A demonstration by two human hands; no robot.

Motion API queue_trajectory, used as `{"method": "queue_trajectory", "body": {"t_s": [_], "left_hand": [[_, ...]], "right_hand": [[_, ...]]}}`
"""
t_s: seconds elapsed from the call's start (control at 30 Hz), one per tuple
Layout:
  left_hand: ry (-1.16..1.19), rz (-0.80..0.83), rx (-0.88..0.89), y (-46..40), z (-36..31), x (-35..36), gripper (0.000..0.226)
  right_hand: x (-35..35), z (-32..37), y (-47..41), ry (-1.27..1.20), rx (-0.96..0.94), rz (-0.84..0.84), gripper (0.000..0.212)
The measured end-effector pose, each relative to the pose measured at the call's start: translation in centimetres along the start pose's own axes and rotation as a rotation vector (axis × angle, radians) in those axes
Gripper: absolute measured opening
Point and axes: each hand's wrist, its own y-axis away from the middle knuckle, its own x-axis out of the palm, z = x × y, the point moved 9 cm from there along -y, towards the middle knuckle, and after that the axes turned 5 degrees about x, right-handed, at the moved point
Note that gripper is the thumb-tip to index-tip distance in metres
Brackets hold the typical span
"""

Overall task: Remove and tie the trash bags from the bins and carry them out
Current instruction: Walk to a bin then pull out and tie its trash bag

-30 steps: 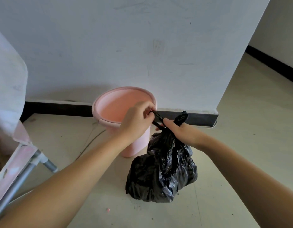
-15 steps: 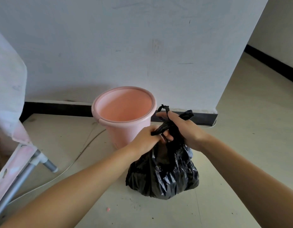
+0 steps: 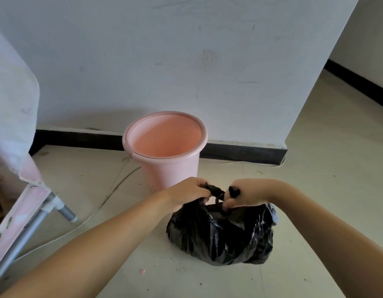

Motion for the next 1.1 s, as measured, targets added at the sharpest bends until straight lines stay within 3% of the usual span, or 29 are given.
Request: {"method": "queue_trajectory", "body": {"t_s": [0.07, 0.2, 0.27, 0.43, 0.5, 0.57, 0.63, 0.7, 0.77, 0.83, 0.93, 1.0, 1.1], "left_hand": [[0.125, 0.093, -0.052, 0.3, 0.8, 0.8, 0.017], [0.600, 0.132, -0.200, 0.7, 1.5, 1.5, 0.034], [0.543, 0.085, -0.155, 0.3, 1.8, 0.8, 0.025], [0.283, 0.038, 0.038, -0.5, 1.1, -0.1, 0.022], [0.059, -0.102, 0.156, -0.8, 0.0, -1.2, 0.025], [-0.115, -0.207, 0.229, -0.9, -0.9, -2.1, 0.031], [-0.247, -0.231, 0.217, -1.0, -1.0, -3.1, 0.032], [-0.267, -0.210, 0.109, -1.4, 0.6, -4.5, 0.034], [-0.284, -0.160, -0.026, -1.5, 3.3, -5.4, 0.035], [-0.413, -0.124, -0.112, -1.3, 5.9, -6.2, 0.037], [-0.610, -0.087, -0.219, -0.4, 9.3, -7.1, 0.043], [-0.685, -0.010, -0.325, 0.7, 11.6, -7.5, 0.038], [-0.741, 0.127, -0.504, 2.9, 14.7, -8.1, 0.024]], "right_hand": [[-1.1, -0.8, -0.9, 0.169, 0.097, -0.213, 0.017], [-2.2, -0.2, -0.2, 0.159, 0.131, -0.516, 0.018], [-2.1, 0.6, -0.3, 0.197, 0.087, -0.588, 0.016], [-0.5, 1.7, -1.4, 0.337, 0.031, -0.505, 0.052], [-0.7, 1.8, -1.4, 0.284, 0.012, -0.468, 0.043], [-0.8, 1.7, -1.1, 0.084, -0.070, -0.410, 0.024], [-1.6, 1.2, -0.5, -0.198, -0.157, -0.391, 0.021], [-2.8, -0.3, 0.1, -0.496, -0.182, -0.423, 0.028], [-3.3, -3.6, -0.3, -0.592, -0.077, -0.514, 0.029], [-2.4, -7.1, -1.3, -0.293, 0.100, -0.551, 0.026], [1.9, -11.6, -2.0, 0.209, 0.309, -0.390, 0.019], [5.6, -14.6, -1.7, 0.279, 0.388, -0.218, 0.020], [10.3, -17.6, -1.3, 0.315, 0.436, 0.069, 0.047]]}}
